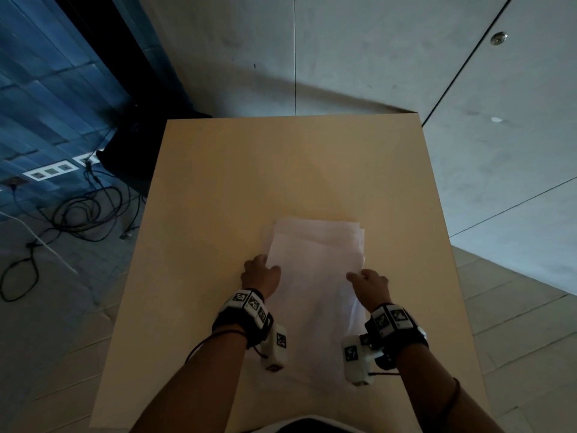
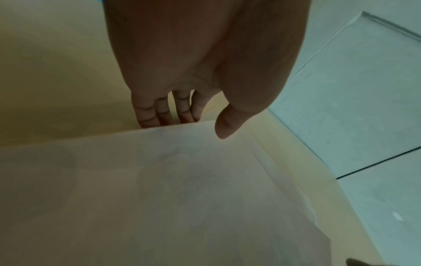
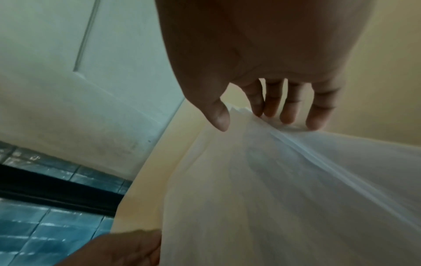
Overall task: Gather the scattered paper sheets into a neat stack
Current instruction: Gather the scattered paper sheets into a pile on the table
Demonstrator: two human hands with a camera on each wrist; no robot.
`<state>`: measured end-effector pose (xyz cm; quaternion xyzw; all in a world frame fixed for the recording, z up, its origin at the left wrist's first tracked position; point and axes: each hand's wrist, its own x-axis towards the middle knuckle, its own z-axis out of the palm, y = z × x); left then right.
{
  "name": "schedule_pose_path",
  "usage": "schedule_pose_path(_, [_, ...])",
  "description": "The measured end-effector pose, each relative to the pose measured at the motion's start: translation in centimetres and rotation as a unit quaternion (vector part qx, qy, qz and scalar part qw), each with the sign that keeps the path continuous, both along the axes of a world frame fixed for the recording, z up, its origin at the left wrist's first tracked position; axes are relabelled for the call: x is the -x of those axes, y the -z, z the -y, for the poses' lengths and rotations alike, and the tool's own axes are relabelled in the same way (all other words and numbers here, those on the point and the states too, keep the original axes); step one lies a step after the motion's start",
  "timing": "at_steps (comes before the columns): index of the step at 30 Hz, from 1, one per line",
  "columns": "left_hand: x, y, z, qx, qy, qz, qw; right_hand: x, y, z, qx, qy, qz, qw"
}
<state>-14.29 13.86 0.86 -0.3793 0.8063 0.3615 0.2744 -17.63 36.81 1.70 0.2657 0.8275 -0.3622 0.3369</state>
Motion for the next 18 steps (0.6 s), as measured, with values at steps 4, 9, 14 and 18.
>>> schedule_pose_path(4, [-0.1,0.5,0.7,0.054,-0.004,0.008,0.999,-0.2,0.4,-1.2,-0.033,0.027,-0.007,0.999])
schedule_pose_path(9, [0.5,0.2,-1.2,0.006,0.018,0.009,1.000,-0.6,0.4,0.1,-0.008,-0.008,-0.004,1.000])
schedule_pose_path(14, [-1.0,0.0,0.4,0.042,0.035,0.012,0.998,-0.9,-0.4,-1.4,0.021,0.029,0.002,0.999])
schedule_pose_path(18, [-5.4,0.3,0.8,0.026,0.000,0.013,1.000,-4.0,-0.6,-3.0,0.009,0.002,0.009,1.000])
